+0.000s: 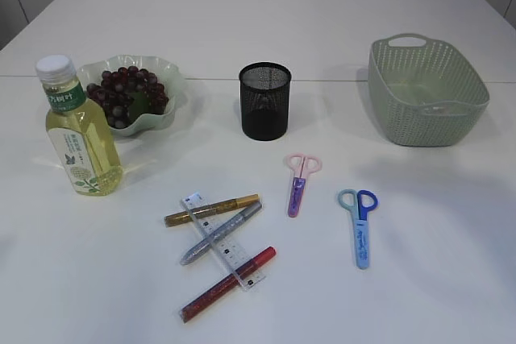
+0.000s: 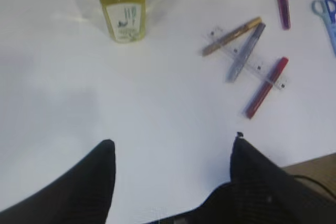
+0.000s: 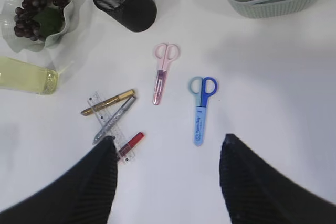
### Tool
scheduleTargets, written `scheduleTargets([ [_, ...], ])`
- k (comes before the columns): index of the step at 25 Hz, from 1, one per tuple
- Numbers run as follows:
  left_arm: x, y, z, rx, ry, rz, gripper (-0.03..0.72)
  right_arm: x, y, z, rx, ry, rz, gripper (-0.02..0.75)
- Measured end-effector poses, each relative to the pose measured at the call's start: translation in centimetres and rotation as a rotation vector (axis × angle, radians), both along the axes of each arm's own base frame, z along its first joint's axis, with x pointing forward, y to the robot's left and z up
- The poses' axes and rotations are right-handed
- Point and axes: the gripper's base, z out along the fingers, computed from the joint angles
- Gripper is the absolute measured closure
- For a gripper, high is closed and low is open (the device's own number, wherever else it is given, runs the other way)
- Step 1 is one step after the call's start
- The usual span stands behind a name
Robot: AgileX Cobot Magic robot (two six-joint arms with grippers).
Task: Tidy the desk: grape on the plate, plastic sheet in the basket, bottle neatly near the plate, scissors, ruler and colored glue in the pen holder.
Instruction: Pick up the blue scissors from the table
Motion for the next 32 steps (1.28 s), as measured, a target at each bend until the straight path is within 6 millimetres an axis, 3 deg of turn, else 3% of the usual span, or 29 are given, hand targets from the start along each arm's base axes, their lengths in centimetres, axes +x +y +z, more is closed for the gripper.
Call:
scheduleTargets([
  [5,-0.3,0.1,-0.2,-0.028,0.061,0.056,0.196,0.9,0.4,-0.6,0.042,0.035,0.003,0.253],
  [14,-0.6,-0.2,-0.2,-0.087,0.083,0.088,0.200,1.6,-0.6,-1.6,-0.047,0.077,-0.074,0.257],
  [19,-0.6,-0.3,-0.1,-0.096,0.085,0.089,0.201,2.3,0.2,-4.3,-0.104,0.188,-0.147,0.302],
  [24,-0.6,-0.3,-0.1,-0.098,0.083,0.088,0.201,3.5,3.8,-6.6,-0.113,0.287,-0.115,0.330],
  [28,-0.7,-0.2,-0.1,-0.098,0.081,0.088,0.201,6.1,5.9,-10.3,-0.180,0.401,-0.087,0.332],
  [32,-0.7,-0.2,-0.1,-0.098,0.081,0.088,0.201,8.2,6.7,-14.0,-0.239,0.501,-0.077,0.332],
])
